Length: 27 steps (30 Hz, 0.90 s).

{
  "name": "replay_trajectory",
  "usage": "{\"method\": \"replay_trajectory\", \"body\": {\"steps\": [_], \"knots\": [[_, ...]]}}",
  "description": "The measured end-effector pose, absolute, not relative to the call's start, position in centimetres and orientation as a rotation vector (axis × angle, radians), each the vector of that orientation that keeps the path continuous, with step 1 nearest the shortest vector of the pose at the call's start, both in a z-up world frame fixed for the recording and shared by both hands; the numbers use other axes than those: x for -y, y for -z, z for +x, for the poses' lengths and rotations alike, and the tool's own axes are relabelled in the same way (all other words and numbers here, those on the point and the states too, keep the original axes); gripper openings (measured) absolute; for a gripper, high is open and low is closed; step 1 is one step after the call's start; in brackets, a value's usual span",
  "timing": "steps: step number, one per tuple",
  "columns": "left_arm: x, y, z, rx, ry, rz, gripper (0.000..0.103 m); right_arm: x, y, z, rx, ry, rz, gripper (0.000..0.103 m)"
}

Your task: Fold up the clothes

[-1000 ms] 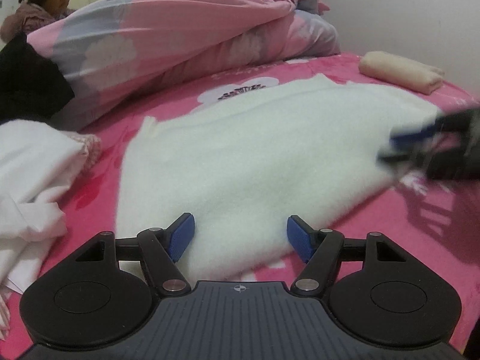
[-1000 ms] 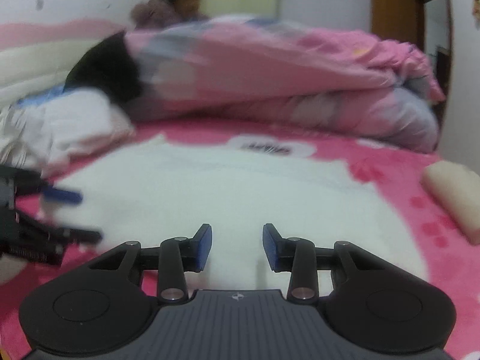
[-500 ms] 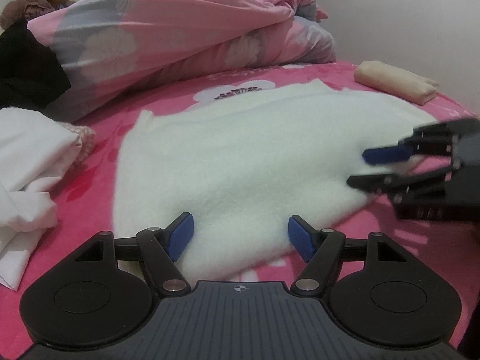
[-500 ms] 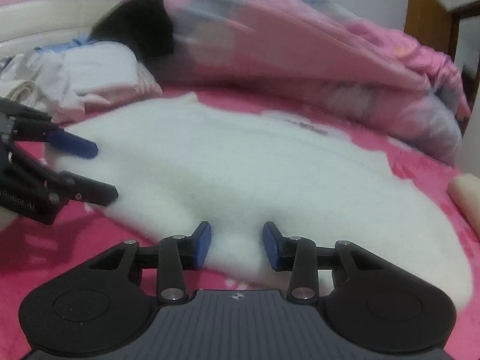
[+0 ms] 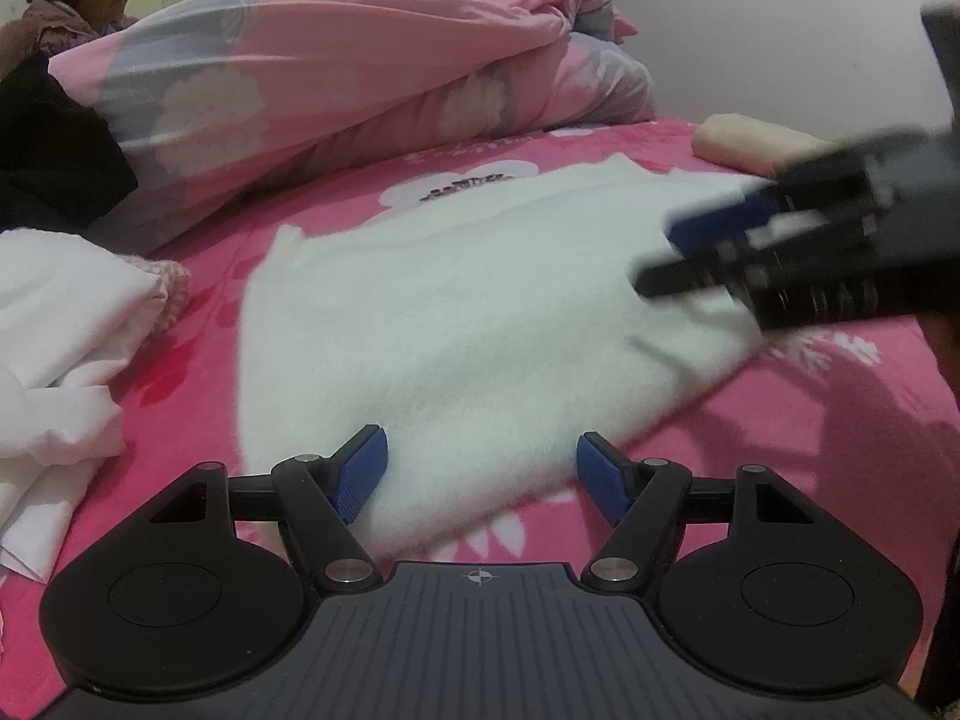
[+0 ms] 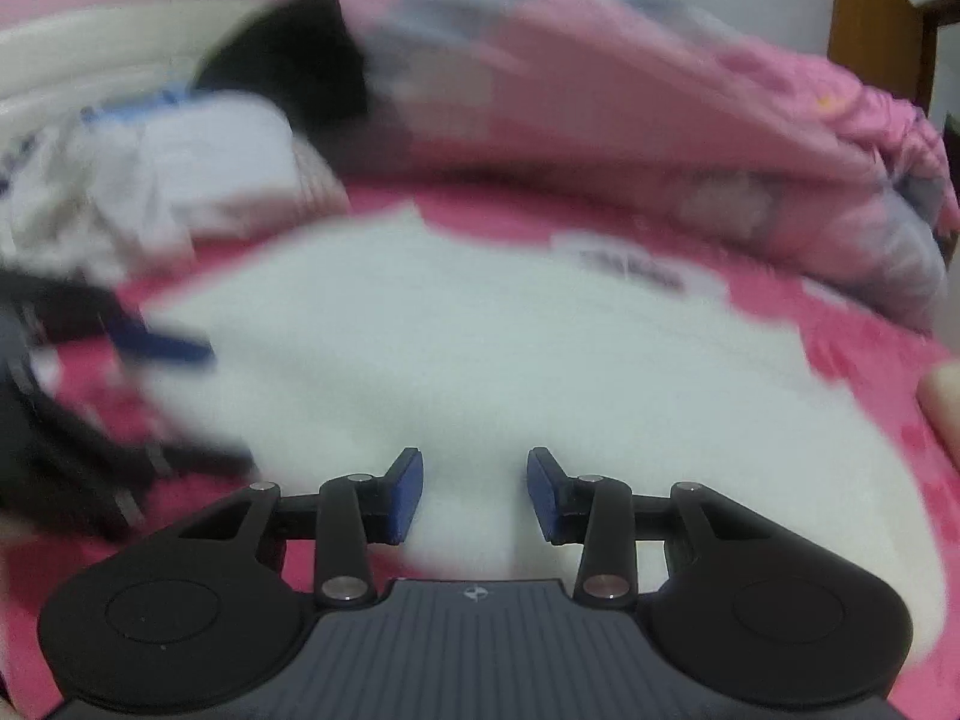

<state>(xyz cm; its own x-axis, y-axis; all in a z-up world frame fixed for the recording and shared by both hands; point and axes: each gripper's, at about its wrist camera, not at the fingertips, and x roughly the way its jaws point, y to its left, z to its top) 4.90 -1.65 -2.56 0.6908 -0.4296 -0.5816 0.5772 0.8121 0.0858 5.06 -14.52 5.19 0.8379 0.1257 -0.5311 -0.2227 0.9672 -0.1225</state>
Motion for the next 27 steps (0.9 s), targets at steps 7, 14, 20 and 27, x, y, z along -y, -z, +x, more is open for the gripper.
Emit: {"method": "replay_trajectory", "body": {"steps": [7,14,20,27], "knots": [[1.1,2.8,4.3,-0.559,0.585,0.301,0.071,12.2,-1.7,6.9,-0.544,-0.219,-0.282,0.044],[0.4,2.8,4.4,-0.556,0.603,0.271,0.071,10.8,-6.3,7.2,-0.460,-0.246,-0.251,0.042],[0.3,3.1,4.1,-0.551,0.597,0.255,0.071,11.1,-1.9,10.9,-0.576,-0.275,-0.222,0.043],[-0.2,3.1,3.8,-0.535,0.594,0.216,0.071,8.9,-7.0,11.9,-0.495,-0.376,-0.234,0.043]]}}
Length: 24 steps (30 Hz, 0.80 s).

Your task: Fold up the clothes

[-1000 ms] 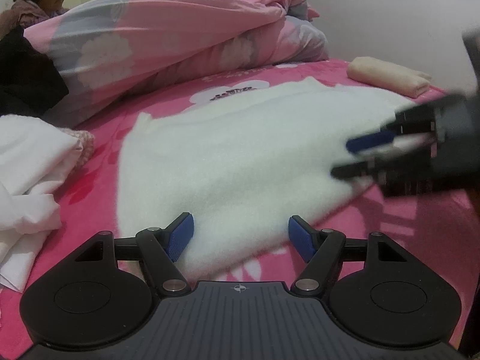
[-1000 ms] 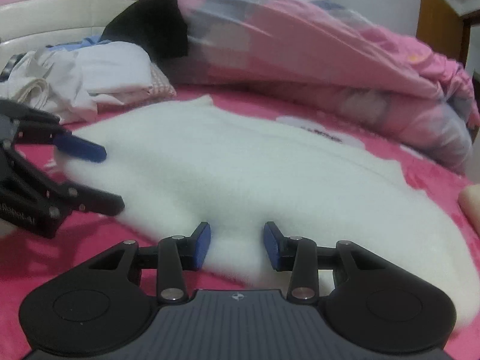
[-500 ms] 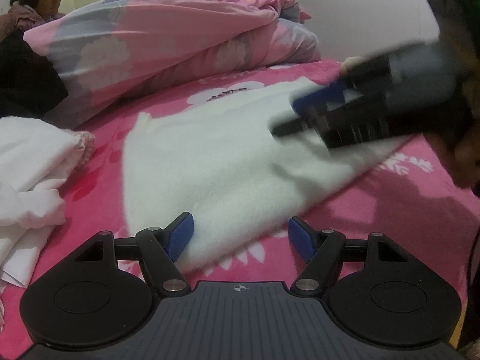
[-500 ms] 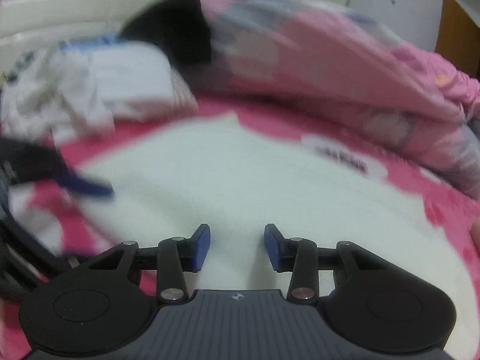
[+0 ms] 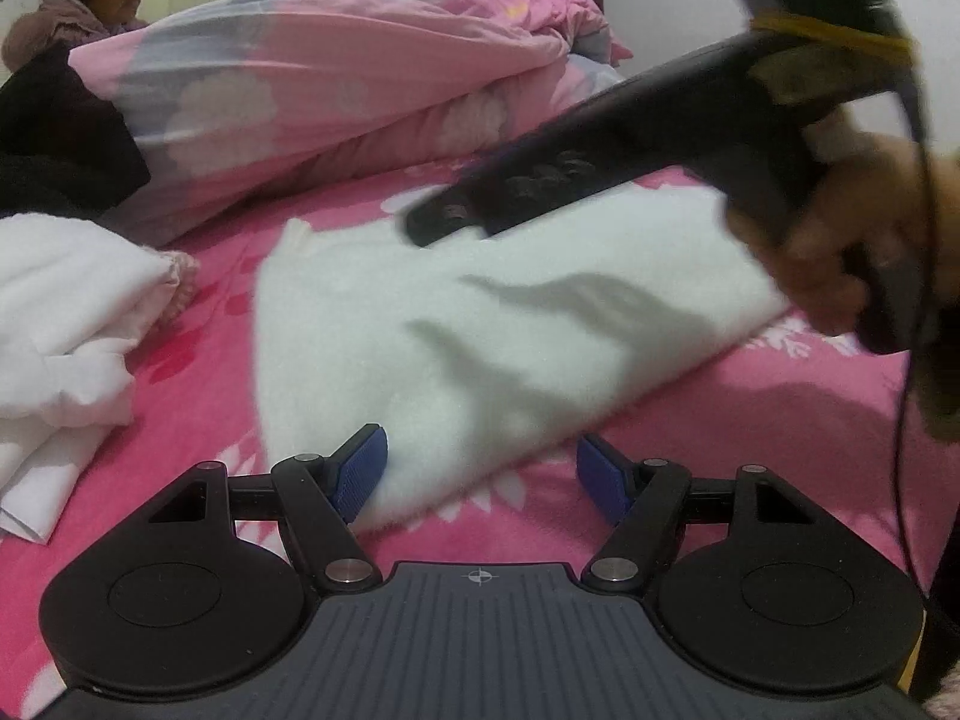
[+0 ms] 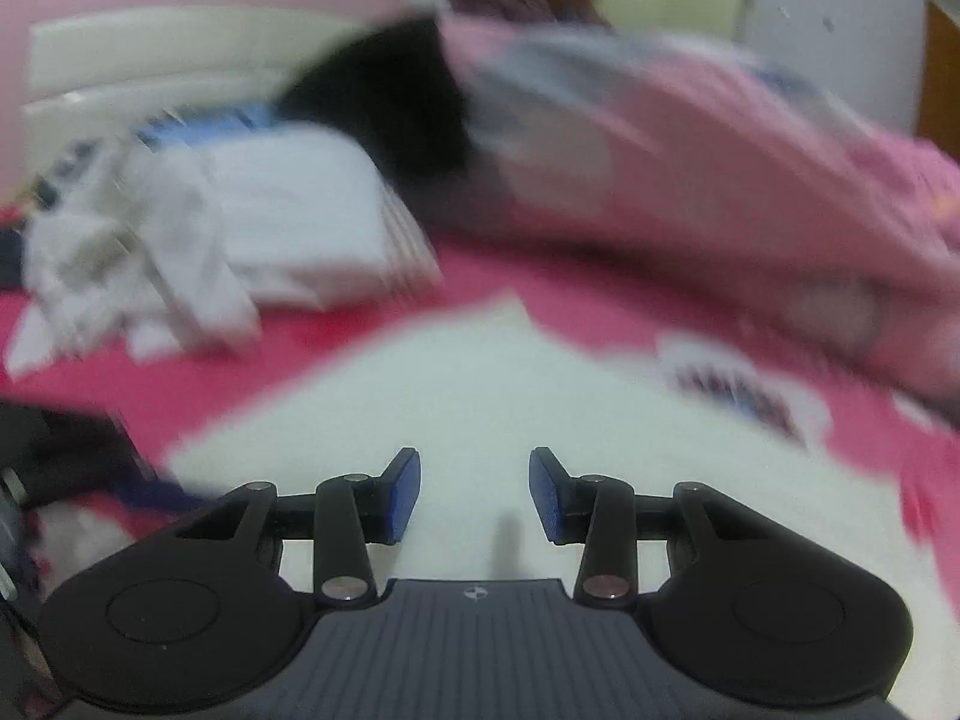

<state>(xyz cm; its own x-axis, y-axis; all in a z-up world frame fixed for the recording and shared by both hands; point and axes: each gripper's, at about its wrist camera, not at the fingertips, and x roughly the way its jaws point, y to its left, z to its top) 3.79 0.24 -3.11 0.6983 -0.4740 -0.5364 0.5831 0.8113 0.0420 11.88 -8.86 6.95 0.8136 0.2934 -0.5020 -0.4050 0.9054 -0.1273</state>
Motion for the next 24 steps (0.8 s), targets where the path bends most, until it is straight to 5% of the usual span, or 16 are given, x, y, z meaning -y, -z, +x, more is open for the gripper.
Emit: {"method": "replay_trajectory", "body": {"steps": [5,13,18,24], "knots": [[-0.9,3.2,3.8,-0.534,0.606,0.161,0.071,7.5,-2.0,15.3,-0.643,-0.408,-0.265,0.044],[-1.7,3.4,3.8,-0.523,0.623,0.104,0.071,5.0,-6.6,18.1,-0.562,-0.430,-0.299,0.043],[-2.1,3.7,4.1,-0.519,0.634,0.071,0.071,3.8,-2.3,22.1,-0.671,-0.439,-0.306,0.044],[-2.8,3.8,4.2,-0.516,0.656,0.023,0.071,3.6,-5.7,23.6,-0.624,-0.448,-0.295,0.042]]}}
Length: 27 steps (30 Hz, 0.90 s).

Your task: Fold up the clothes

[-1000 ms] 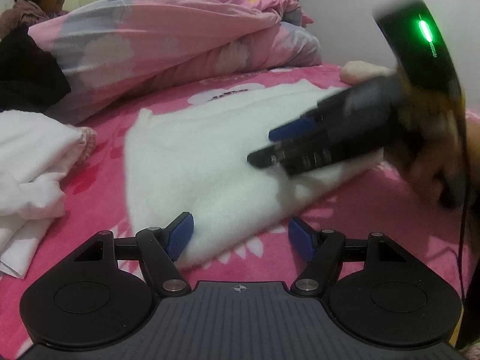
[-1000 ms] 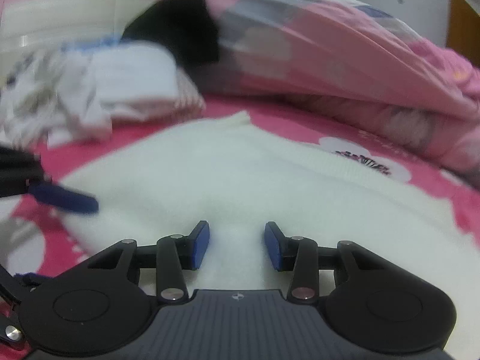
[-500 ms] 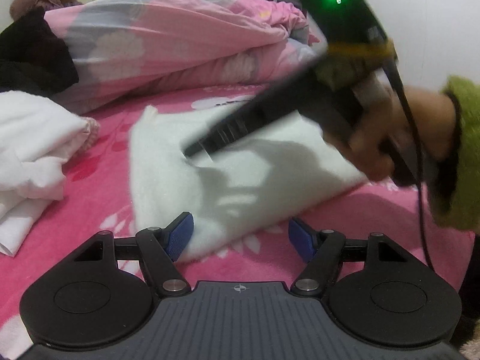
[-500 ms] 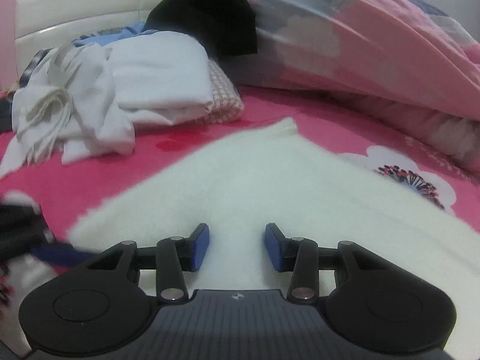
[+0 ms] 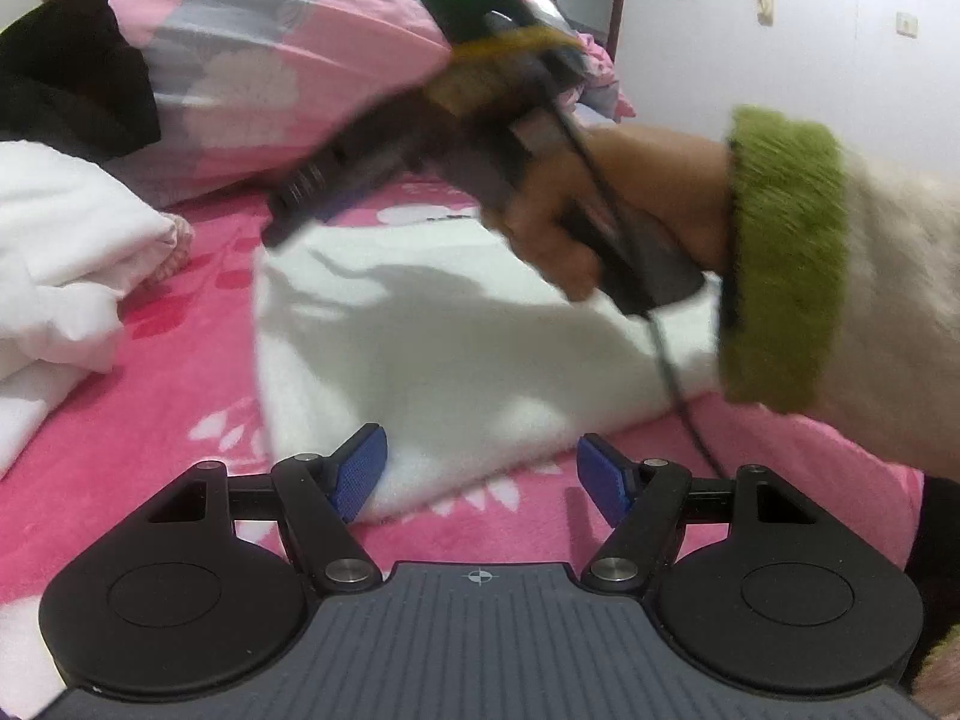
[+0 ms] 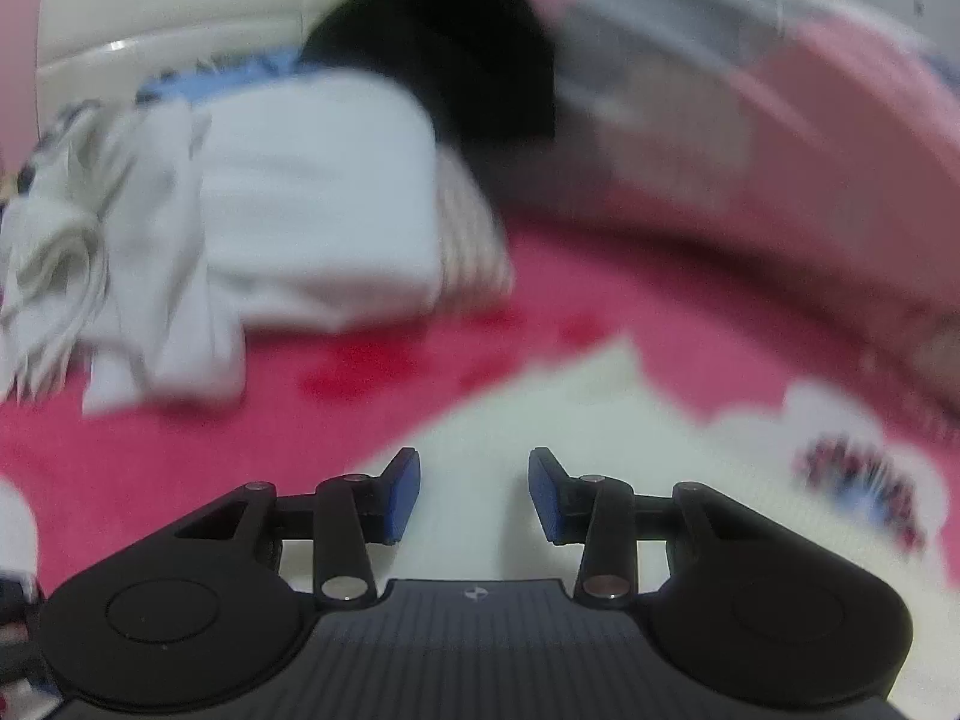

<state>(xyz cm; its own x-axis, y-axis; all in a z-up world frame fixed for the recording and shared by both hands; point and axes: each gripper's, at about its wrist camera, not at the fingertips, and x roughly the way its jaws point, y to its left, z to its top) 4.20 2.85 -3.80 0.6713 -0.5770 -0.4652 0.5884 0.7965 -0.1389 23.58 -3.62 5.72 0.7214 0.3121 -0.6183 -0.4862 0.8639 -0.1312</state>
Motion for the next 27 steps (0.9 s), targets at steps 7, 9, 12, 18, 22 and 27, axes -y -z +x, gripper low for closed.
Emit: {"method": "replay_trajectory", "body": {"steps": [7,9,12,18,22,27], "knots": [[-2.7,3.9,3.9,-0.512,0.652,0.036,0.071,2.5,-1.5,29.7,-0.755,-0.384,-0.270,0.048],[-2.8,3.8,4.0,-0.511,0.654,0.032,0.071,2.4,-3.0,28.7,-0.729,-0.386,-0.301,0.046],[-3.0,3.6,4.0,-0.516,0.660,0.016,0.071,5.3,-6.2,25.8,-0.642,-0.377,-0.223,0.046],[-3.5,2.7,4.3,-0.539,0.674,0.006,0.071,19.0,-10.9,15.1,-0.522,-0.133,-0.020,0.046],[-3.6,0.9,4.6,-0.539,0.666,0.017,0.072,27.8,-10.3,8.8,-0.551,0.085,0.052,0.046],[-0.9,-0.7,7.6,-0.560,0.646,0.022,0.076,33.5,-8.5,5.4,-0.586,0.234,0.118,0.041]]}}
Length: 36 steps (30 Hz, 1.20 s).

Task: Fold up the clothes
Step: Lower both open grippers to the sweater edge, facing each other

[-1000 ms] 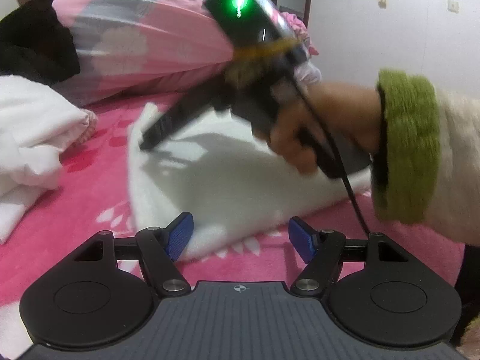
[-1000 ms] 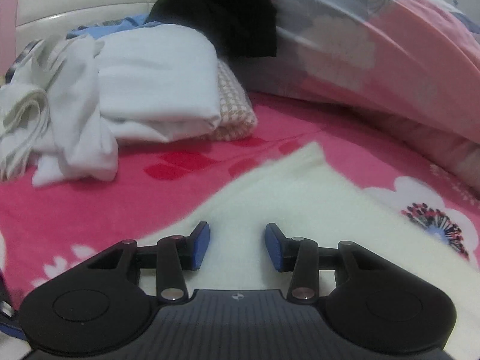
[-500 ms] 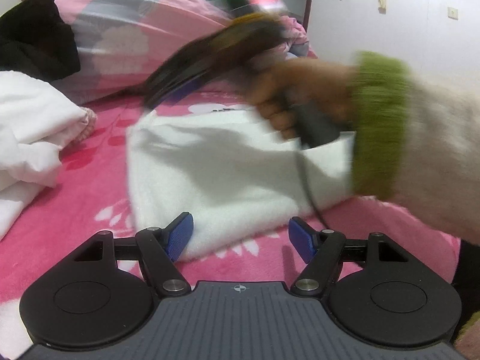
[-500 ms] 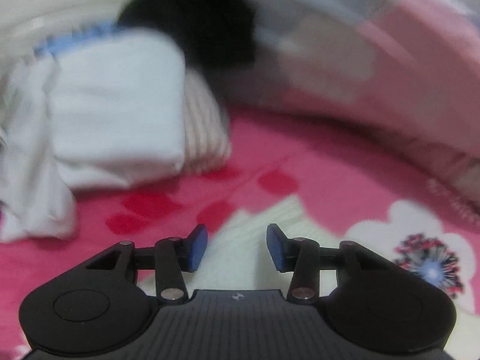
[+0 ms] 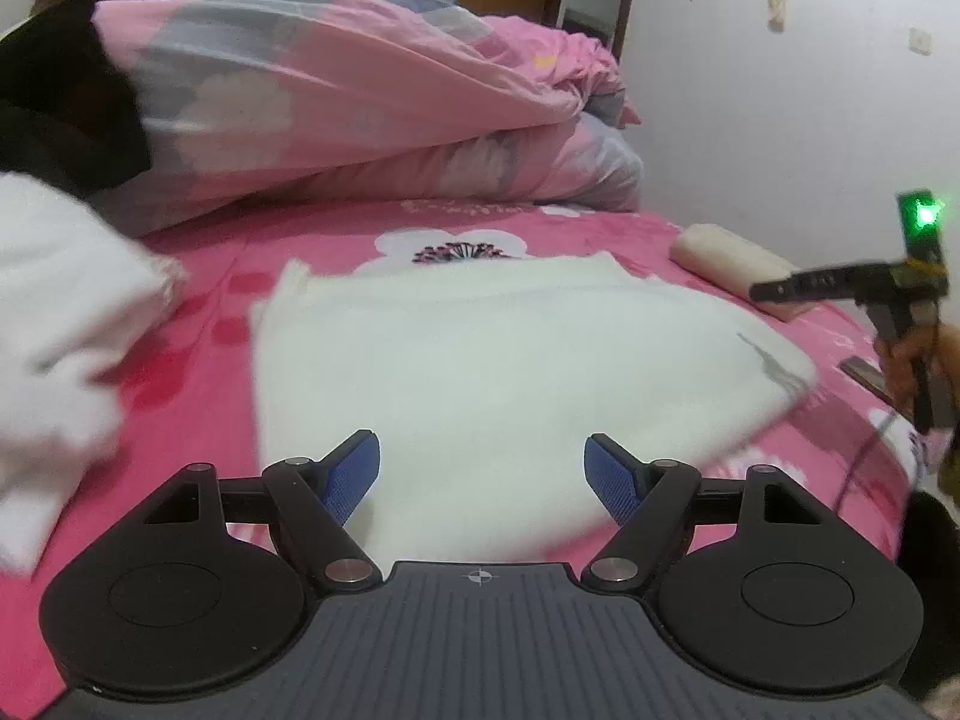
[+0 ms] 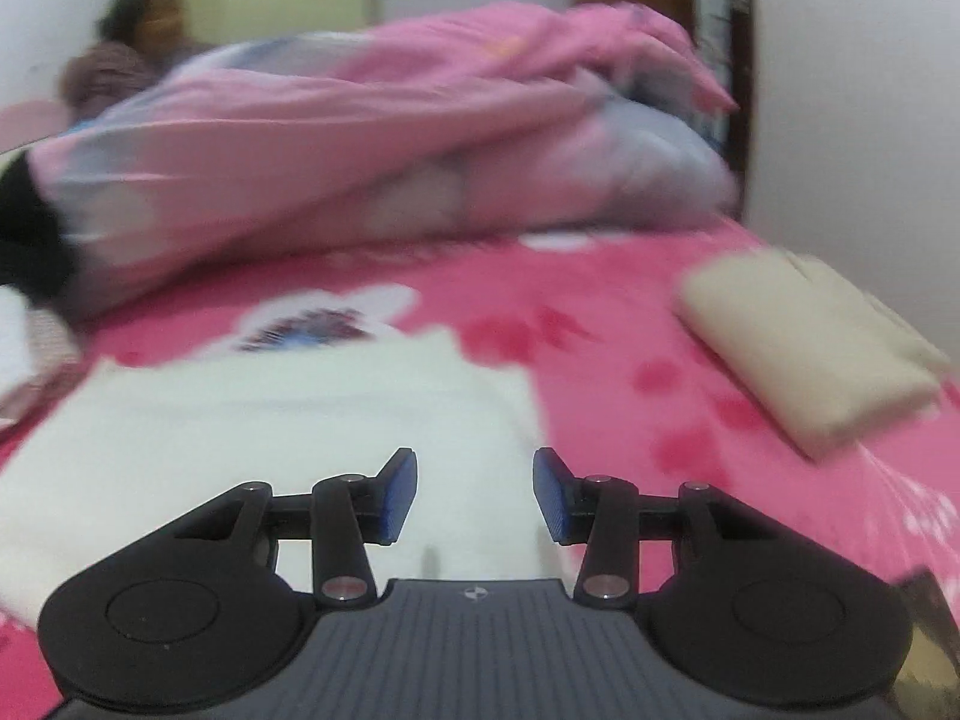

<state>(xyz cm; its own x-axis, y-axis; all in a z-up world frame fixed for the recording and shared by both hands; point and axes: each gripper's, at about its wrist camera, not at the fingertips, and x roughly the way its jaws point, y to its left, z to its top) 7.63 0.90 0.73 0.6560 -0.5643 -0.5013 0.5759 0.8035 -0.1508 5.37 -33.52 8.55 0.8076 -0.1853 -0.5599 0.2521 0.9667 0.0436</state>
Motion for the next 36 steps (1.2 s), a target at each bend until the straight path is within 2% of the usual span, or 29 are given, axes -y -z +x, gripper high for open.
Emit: {"method": "replay_trajectory", "body": {"steps": [7,11,15,23,26,31,34,36], "knots": [[3.8,0.2,13.7,-0.617,0.505,0.057,0.076,32.8,-6.8,11.1,-0.543,0.133,0.072,0.039],[4.0,1.7,15.5,-0.671,0.467,0.040,0.079,35.5,-3.5,15.1,-0.661,0.196,0.071,0.041],[3.7,1.8,15.8,-0.684,0.465,0.030,0.079,38.8,-2.9,14.3,-0.654,0.153,0.269,0.042],[1.1,-2.6,13.2,-0.690,0.441,0.075,0.079,40.3,-9.0,4.9,-0.474,0.234,0.327,0.039],[0.9,-2.7,11.8,-0.707,0.455,0.103,0.079,39.5,-9.8,2.0,-0.478,0.185,0.326,0.039],[1.6,0.1,10.3,-0.779,0.456,0.139,0.079,36.0,-6.4,0.8,-0.601,0.132,0.240,0.039],[2.2,1.4,9.3,-0.719,0.444,0.229,0.081,34.8,-3.0,1.0,-0.633,0.153,0.181,0.039],[2.5,1.3,9.0,-0.709,0.436,0.252,0.081,34.7,-3.6,1.0,-0.635,0.175,0.197,0.039]]}}
